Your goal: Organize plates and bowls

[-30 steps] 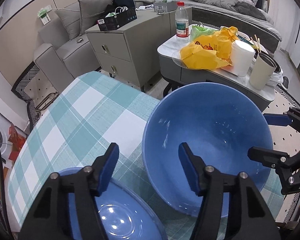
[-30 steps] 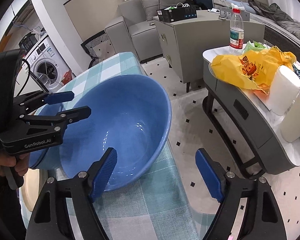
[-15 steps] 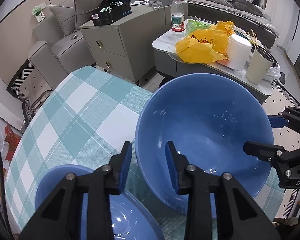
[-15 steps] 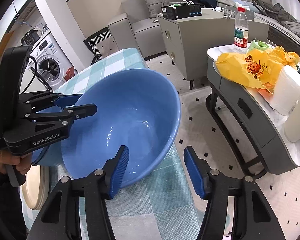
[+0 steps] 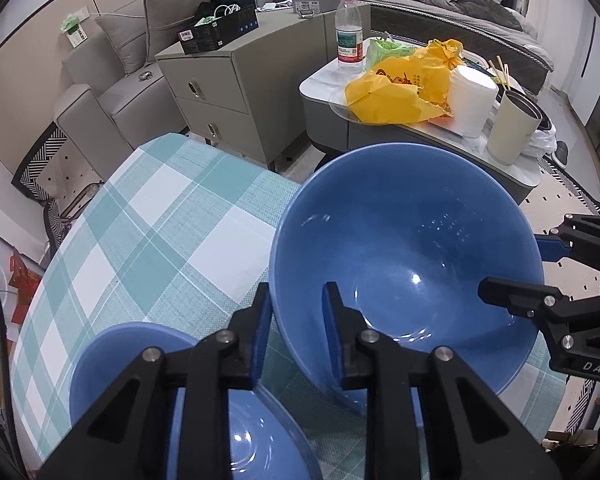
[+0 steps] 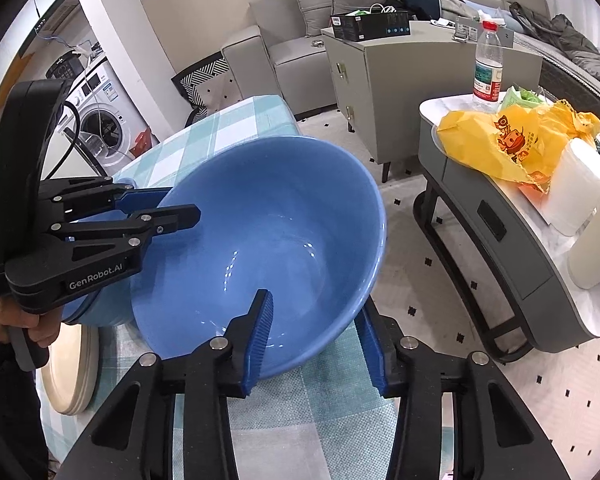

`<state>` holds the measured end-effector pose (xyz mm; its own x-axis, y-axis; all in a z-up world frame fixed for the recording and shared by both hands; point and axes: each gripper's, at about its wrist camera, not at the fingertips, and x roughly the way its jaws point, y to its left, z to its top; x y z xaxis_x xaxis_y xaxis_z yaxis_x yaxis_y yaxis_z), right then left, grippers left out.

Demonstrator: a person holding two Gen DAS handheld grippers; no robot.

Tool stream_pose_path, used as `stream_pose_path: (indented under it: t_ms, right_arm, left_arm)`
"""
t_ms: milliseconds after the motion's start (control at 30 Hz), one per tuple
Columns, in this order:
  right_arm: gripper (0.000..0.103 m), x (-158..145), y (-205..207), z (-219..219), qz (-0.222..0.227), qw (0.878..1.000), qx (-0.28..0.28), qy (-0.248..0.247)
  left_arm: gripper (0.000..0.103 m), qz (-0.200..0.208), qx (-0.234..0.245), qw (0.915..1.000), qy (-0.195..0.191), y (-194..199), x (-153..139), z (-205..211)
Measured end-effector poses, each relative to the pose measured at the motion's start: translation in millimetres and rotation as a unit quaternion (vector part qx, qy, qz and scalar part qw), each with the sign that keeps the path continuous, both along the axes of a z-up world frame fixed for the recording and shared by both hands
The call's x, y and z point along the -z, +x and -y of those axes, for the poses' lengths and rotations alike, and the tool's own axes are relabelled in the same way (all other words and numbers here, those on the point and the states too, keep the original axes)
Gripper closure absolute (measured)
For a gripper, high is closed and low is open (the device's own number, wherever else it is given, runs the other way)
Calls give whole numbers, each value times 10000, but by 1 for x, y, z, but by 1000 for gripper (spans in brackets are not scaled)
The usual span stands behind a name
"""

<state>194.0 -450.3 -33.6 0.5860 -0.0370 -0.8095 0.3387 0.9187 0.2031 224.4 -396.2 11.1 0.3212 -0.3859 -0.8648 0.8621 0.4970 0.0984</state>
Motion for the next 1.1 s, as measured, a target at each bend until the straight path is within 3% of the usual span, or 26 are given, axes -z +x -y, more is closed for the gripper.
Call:
stream_pose_path:
  t_ms: [567, 1100]
  right_arm:
    - [65, -8, -11, 7, 74, 9998, 184, -92]
    - [65, -44, -31, 6, 373, 9982, 282, -384]
  left_arm:
    - [82, 27, 61, 9999, -96, -9, -6, 3]
    - [82, 297, 132, 9983, -475, -30, -44, -9]
